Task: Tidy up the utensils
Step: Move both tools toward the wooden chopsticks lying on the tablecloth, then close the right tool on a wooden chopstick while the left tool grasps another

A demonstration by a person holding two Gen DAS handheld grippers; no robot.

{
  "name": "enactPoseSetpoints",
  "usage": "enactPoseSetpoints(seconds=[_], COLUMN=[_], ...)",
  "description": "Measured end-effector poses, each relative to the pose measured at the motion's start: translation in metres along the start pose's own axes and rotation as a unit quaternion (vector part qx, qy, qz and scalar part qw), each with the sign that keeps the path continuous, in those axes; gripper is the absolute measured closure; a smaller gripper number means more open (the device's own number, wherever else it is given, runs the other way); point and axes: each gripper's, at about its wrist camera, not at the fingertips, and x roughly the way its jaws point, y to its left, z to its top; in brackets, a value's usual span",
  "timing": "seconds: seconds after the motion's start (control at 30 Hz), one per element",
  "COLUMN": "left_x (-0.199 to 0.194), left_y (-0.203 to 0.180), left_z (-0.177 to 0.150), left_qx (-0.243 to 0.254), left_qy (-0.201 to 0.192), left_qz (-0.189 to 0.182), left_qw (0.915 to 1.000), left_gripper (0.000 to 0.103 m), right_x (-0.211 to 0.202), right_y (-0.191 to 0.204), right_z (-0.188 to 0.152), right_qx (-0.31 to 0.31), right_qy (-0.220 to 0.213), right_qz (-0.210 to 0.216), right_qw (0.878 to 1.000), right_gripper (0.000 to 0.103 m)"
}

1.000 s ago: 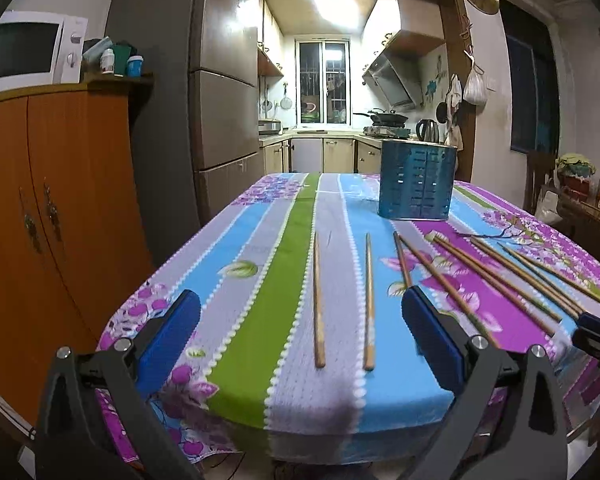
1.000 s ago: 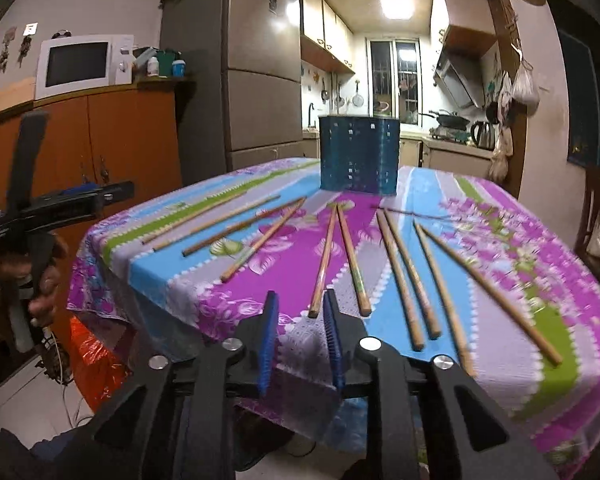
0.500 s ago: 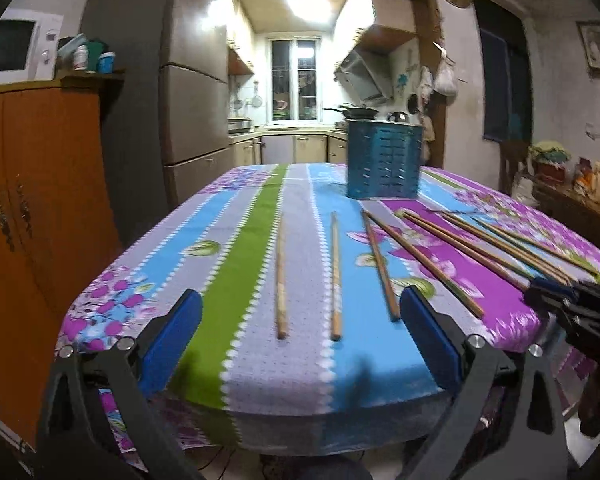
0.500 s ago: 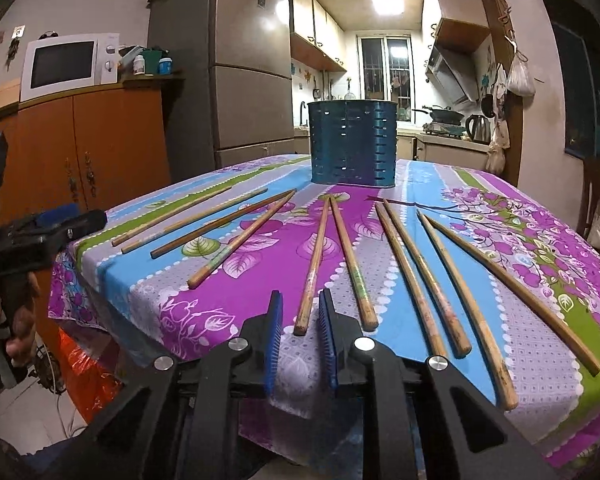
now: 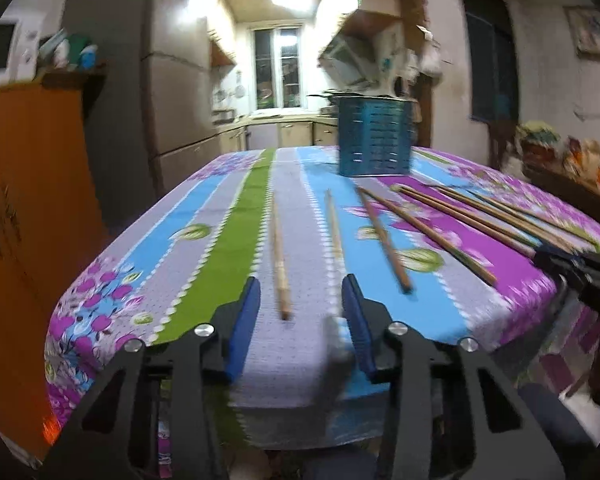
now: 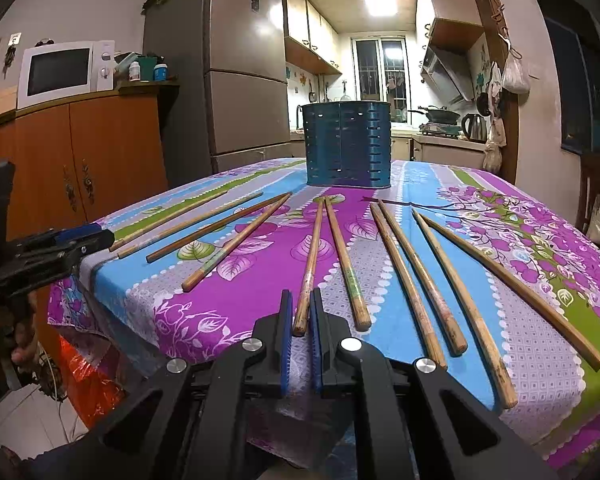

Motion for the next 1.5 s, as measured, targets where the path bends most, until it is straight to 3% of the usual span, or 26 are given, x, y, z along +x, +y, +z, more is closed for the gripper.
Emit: enactPoseSetpoints(seconds=[0.17, 0.8, 1.2, 1.5], left_x=[0.011, 0.021, 0.018, -0.011], left_y=[-0.007, -0.015, -0.015, -0.015], left_z=[-0.002, -0.014, -0.014, 0.02], left_qx=[0.004, 0.008, -0.005, -0.002], left_qy=[0.013, -0.018, -0.021, -0.07], left_qz=[-0.015, -0.011, -0.011, -0.021], left_qw=[0.9998, 0.9997, 0.9997, 0.9973], left_gripper=[0.075, 0.081, 0.097, 0.097], right_x=[0.0, -0.002, -0.005, -0.038], right_y=[0.0, 0.0, -0.002, 0.006], right_z=[0.0, -0.004, -0.003, 0.029], right_qx=[0.003, -0.004, 0.009, -0.012], right_qy=[0.003, -0.012, -0.026, -0.068], right_qz=[-0.001, -0.006, -0.017, -0.015], right_qw=[1.0, 1.0, 0.999, 0.997], right_gripper=[0.093, 0.092, 0.095, 0.096])
